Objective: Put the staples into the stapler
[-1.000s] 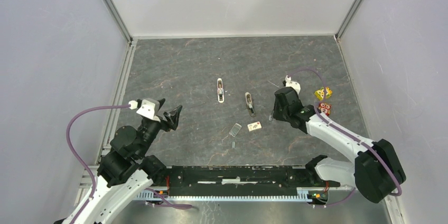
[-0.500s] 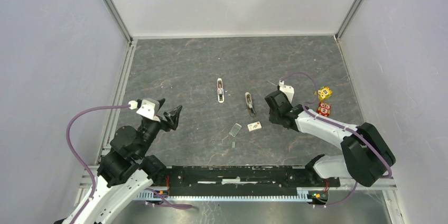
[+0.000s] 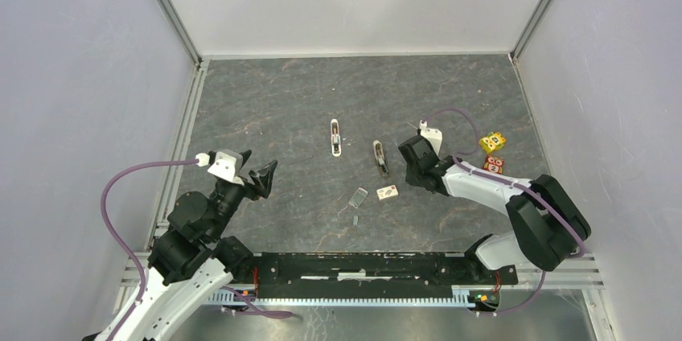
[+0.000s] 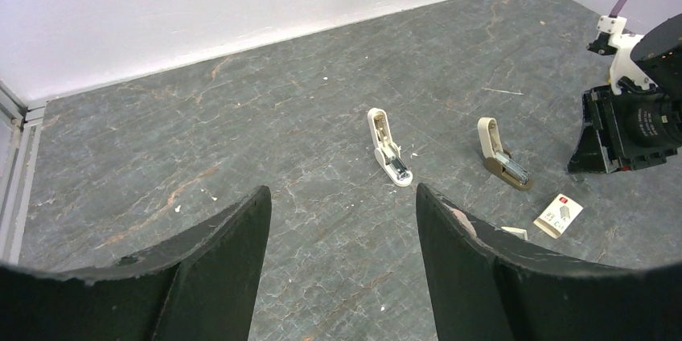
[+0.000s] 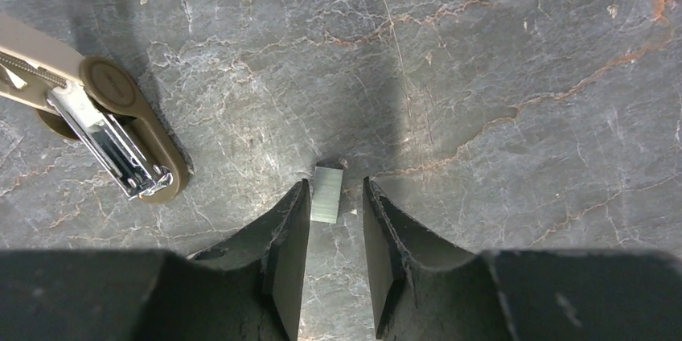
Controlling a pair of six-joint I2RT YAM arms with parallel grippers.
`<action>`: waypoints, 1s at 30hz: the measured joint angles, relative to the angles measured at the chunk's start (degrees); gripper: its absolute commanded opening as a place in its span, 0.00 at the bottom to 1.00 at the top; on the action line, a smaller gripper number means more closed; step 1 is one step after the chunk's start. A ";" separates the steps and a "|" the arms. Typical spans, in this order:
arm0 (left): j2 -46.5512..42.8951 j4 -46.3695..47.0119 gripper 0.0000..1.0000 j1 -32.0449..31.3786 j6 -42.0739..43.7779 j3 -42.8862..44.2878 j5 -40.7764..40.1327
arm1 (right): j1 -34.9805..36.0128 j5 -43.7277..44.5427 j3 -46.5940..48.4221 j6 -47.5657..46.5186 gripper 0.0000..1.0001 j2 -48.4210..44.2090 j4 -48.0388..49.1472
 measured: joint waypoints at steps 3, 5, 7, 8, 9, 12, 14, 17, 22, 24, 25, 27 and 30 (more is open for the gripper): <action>0.00 0.00 0.73 0.00 0.02 0.00 0.00 | 0.00 0.15 0.61 -0.07 0.35 1.01 0.02; 0.00 0.00 0.73 0.00 0.00 0.00 0.00 | 0.00 0.15 0.72 -0.20 0.35 1.38 0.07; 0.02 0.00 0.73 0.00 0.02 0.00 0.00 | 0.00 0.15 0.72 -0.24 0.35 1.75 0.22; 0.02 0.00 0.74 0.00 0.02 0.00 0.00 | 0.00 0.15 0.72 -0.24 0.35 1.92 0.26; 0.02 0.00 0.74 0.00 0.02 0.00 0.00 | 0.00 0.13 0.72 -0.28 0.35 2.05 0.31; 0.02 0.00 0.74 0.00 0.00 0.00 0.00 | 0.00 0.15 0.72 -0.42 0.34 2.60 0.48; 0.02 0.00 0.74 0.00 0.00 0.00 0.00 | 0.00 0.17 0.81 -0.46 0.33 2.75 0.76; 0.04 0.00 0.74 0.00 0.02 0.00 0.00 | 0.00 0.17 0.87 -0.79 0.29 2.97 1.09; 0.09 0.00 0.74 0.00 0.02 0.00 0.00 | 0.11 0.11 1.22 -2.01 0.25 3.45 1.53; 0.09 0.00 0.74 0.00 0.00 -0.02 0.00 | 0.15 -0.09 1.22 -2.80 0.24 3.45 1.75; 0.09 0.00 0.74 0.00 0.02 0.00 0.00 | 0.22 -0.13 1.22 -3.26 0.22 3.45 1.86; 0.09 0.02 0.74 0.00 0.02 0.00 0.00 | 0.24 -0.37 1.22 -4.57 0.21 3.45 2.19; 0.09 0.00 0.74 0.00 0.02 -0.02 -0.02 | 0.24 -0.59 1.22 -6.03 0.20 3.45 2.56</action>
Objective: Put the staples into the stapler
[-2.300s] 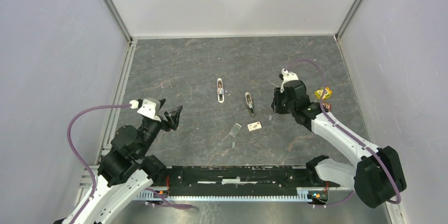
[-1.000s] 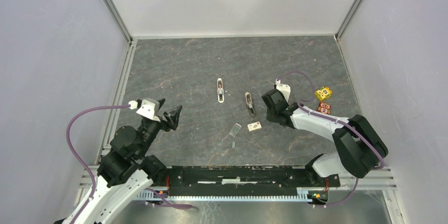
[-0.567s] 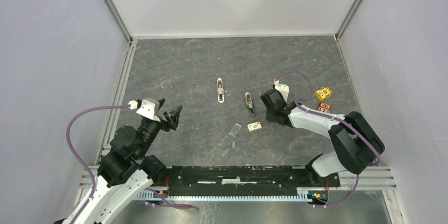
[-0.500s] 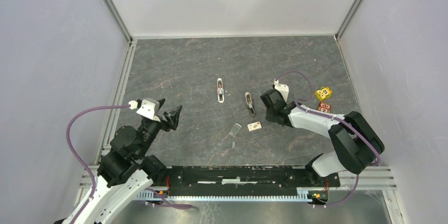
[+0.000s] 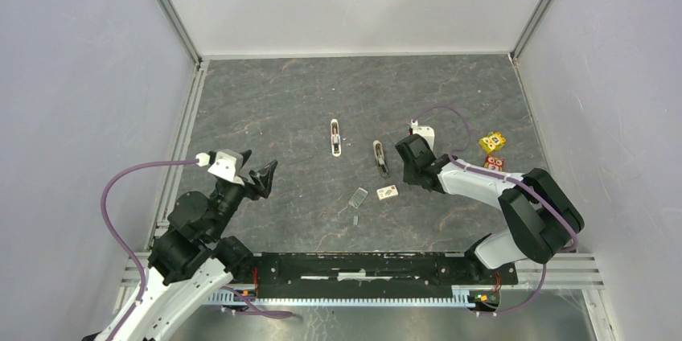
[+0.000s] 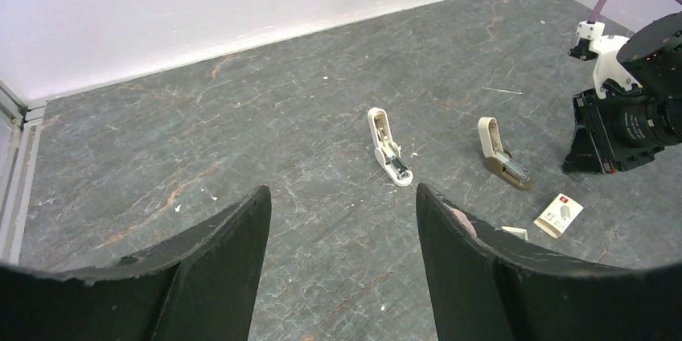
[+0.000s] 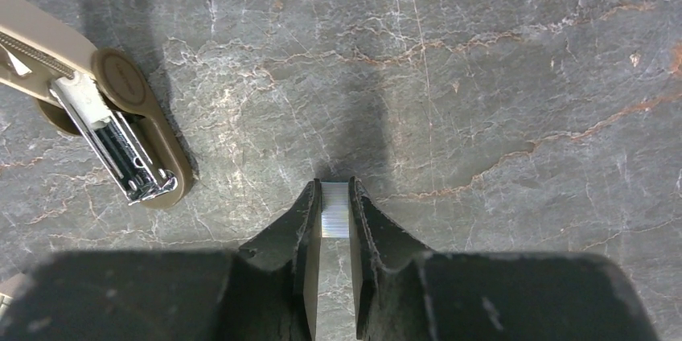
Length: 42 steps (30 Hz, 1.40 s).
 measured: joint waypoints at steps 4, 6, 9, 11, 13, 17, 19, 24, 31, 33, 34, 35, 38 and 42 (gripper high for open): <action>0.07 0.00 0.74 0.00 0.00 0.00 0.00 | 0.00 -0.48 -0.02 -1.62 0.20 -0.02 0.85; 0.15 0.00 0.74 0.00 0.00 0.00 -0.02 | 0.00 -0.74 -0.02 -2.45 0.20 -0.13 1.20; 0.44 -0.02 0.73 0.00 0.00 0.00 -0.02 | 0.00 -1.29 0.02 -4.17 0.20 -0.74 1.42; 0.63 -0.02 0.73 0.00 0.00 0.00 -0.07 | 0.00 -2.03 0.26 -5.35 0.20 -1.27 1.79; 0.83 -0.02 0.73 0.00 0.00 0.00 -0.20 | 0.11 -3.15 0.66 -6.32 0.20 -1.86 2.62; 1.29 -0.02 0.73 0.00 0.00 0.00 -0.44 | 1.51 -4.48 2.78 -7.87 0.20 -2.16 3.82; 1.44 -0.02 0.73 0.00 0.00 0.00 -0.46 | 2.75 -4.72 4.44 -8.35 0.20 -2.10 3.96; 1.60 -0.02 0.73 0.00 0.00 0.00 -0.48 | 5.27 -4.37 8.57 -8.98 0.20 -0.72 4.66; 1.68 -0.02 0.73 0.00 0.02 0.00 -0.48 | 6.95 -4.13 11.13 -9.05 0.21 2.75 4.96; 1.70 -0.02 0.74 0.00 0.02 0.00 -0.50 | 7.21 -4.07 11.52 -9.11 0.20 3.74 4.96; 1.73 -0.02 0.74 0.00 0.02 0.00 -0.48 | 7.26 -4.07 11.61 -9.27 0.20 4.13 4.98; 1.73 -0.02 0.74 0.00 0.02 0.00 -0.48 | 7.28 -4.04 11.61 -9.42 0.20 4.42 5.03; 1.73 -0.02 0.74 0.00 0.02 0.00 -0.48 | 7.41 -4.00 11.63 -9.81 0.21 5.05 5.20; 1.73 -0.02 0.74 0.00 0.02 0.00 -0.48 | 7.52 -3.76 11.63 -10.38 0.20 5.73 5.77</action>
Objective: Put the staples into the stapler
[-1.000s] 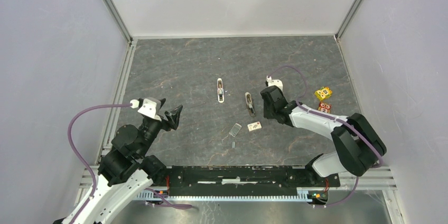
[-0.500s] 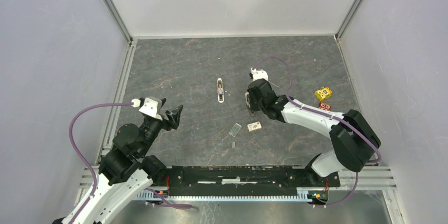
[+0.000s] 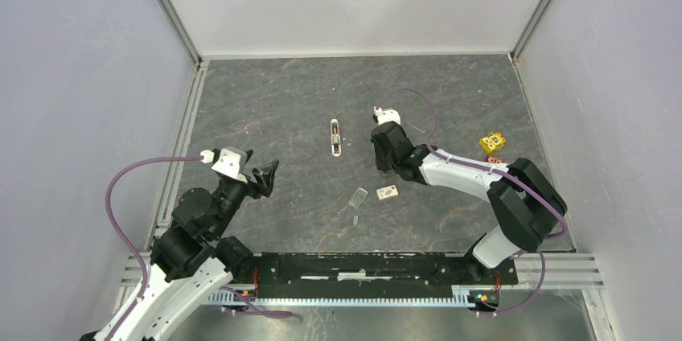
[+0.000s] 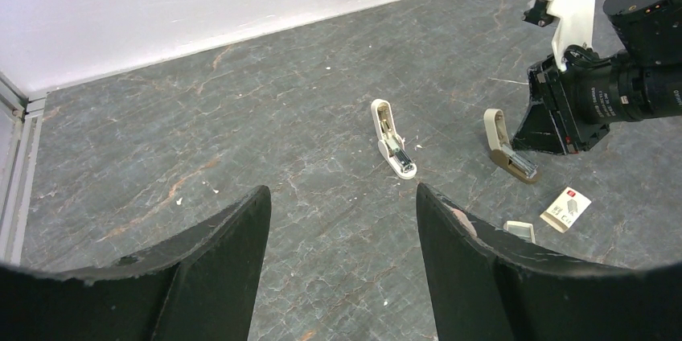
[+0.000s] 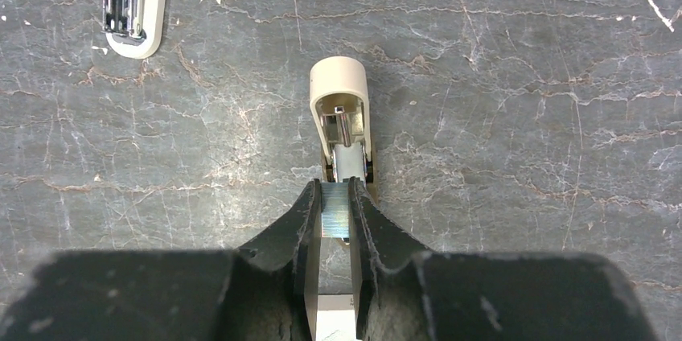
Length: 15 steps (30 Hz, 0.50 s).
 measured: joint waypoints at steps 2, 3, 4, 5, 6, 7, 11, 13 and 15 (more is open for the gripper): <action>0.00 0.00 0.74 0.00 0.00 0.00 0.00 | 0.00 0.17 0.00 -0.35 0.21 0.22 0.31; 0.00 0.00 0.74 0.00 0.00 0.00 0.00 | 0.00 0.22 0.00 -0.55 0.21 0.26 0.42; 0.00 0.00 0.74 0.00 0.00 0.00 0.00 | 0.00 0.22 0.00 -0.61 0.21 0.28 0.52; 0.02 0.00 0.74 0.00 0.00 0.00 0.00 | 0.00 0.26 0.00 -0.72 0.21 0.28 0.63; 0.02 0.00 0.74 0.00 0.00 0.00 -0.02 | 0.00 0.44 0.00 -0.81 0.21 0.28 0.72; 0.04 0.00 0.74 0.00 0.00 0.00 0.00 | 0.00 0.66 0.00 -0.92 0.21 0.28 0.72; 0.11 0.00 0.74 0.00 0.00 0.00 0.00 | 0.00 1.09 0.00 -1.05 0.21 0.28 0.74; 0.11 0.00 0.74 0.00 0.00 0.00 0.00 | 0.00 1.09 0.00 -1.18 0.21 0.28 0.74; 0.11 0.00 0.74 0.00 0.00 0.00 -0.02 | 0.00 1.09 0.00 -1.22 0.21 0.28 0.74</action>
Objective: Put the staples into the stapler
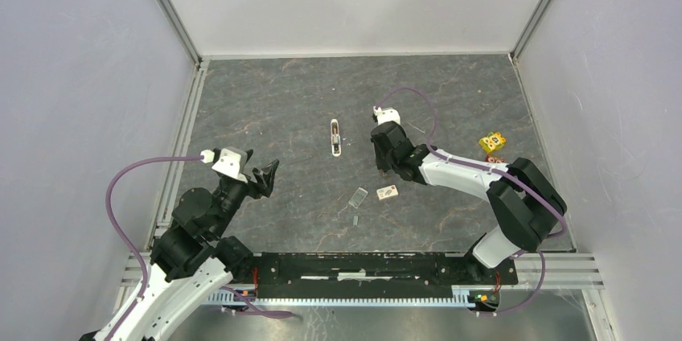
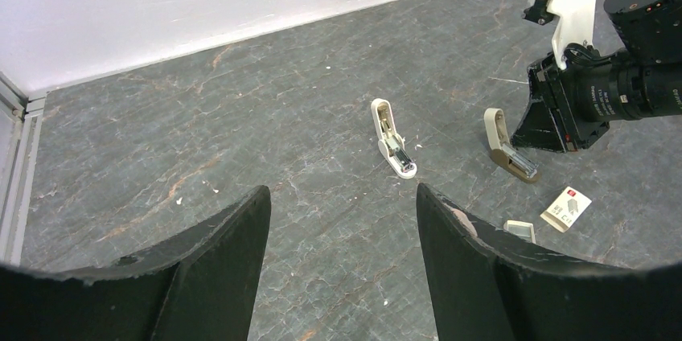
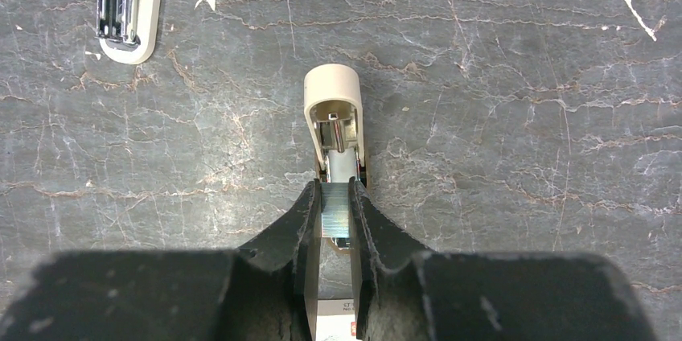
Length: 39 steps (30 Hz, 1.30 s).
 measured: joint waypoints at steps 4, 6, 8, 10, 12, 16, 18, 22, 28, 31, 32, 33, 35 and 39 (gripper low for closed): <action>0.00 0.00 0.74 0.00 0.00 0.00 0.02 | 0.00 -0.02 0.00 0.00 0.21 0.31 0.28; 0.00 0.00 0.74 0.00 0.00 0.00 0.02 | 0.00 -0.02 -0.02 0.00 0.21 0.63 0.37; 0.00 0.00 0.74 0.00 0.00 0.00 0.02 | 0.00 -0.04 -0.04 -0.02 0.21 0.83 0.37; 0.00 0.00 0.74 0.00 0.02 0.00 0.00 | 0.00 -0.02 -0.20 -0.20 0.21 0.85 0.46; 0.00 0.00 0.74 0.00 0.00 0.00 0.02 | 0.00 -0.02 -0.42 -0.35 0.21 0.85 0.57; 0.15 0.00 0.74 0.00 0.02 0.00 0.02 | 0.00 -0.02 -0.96 -0.42 0.21 0.85 0.72; 0.17 0.00 0.74 0.00 0.00 0.00 0.02 | 0.00 -0.02 -1.03 -0.42 0.21 0.85 0.76; 0.20 0.00 0.74 0.00 0.02 0.00 0.00 | 0.00 -0.02 -1.14 -0.44 0.21 0.85 0.76; 0.22 0.00 0.74 0.00 0.02 0.00 0.02 | 0.00 -0.02 -1.60 -0.81 0.21 0.85 0.87; 0.22 0.00 0.74 0.00 0.02 0.00 0.02 | 0.00 -0.02 -1.90 -0.81 0.21 0.87 0.79; 0.22 0.00 0.74 0.00 0.02 0.00 0.02 | 0.00 -0.02 -1.92 -0.81 0.21 0.87 0.81; 0.22 0.00 0.74 0.00 0.02 0.00 0.02 | 0.00 -0.02 -1.95 -0.81 0.21 0.87 0.83; 0.22 0.00 0.74 0.00 0.02 0.00 0.02 | 0.00 -0.02 -1.99 -0.81 0.21 0.87 0.83; 0.22 0.00 0.74 0.00 0.02 0.00 0.02 | 0.00 -0.04 -2.05 -0.81 0.21 0.87 1.01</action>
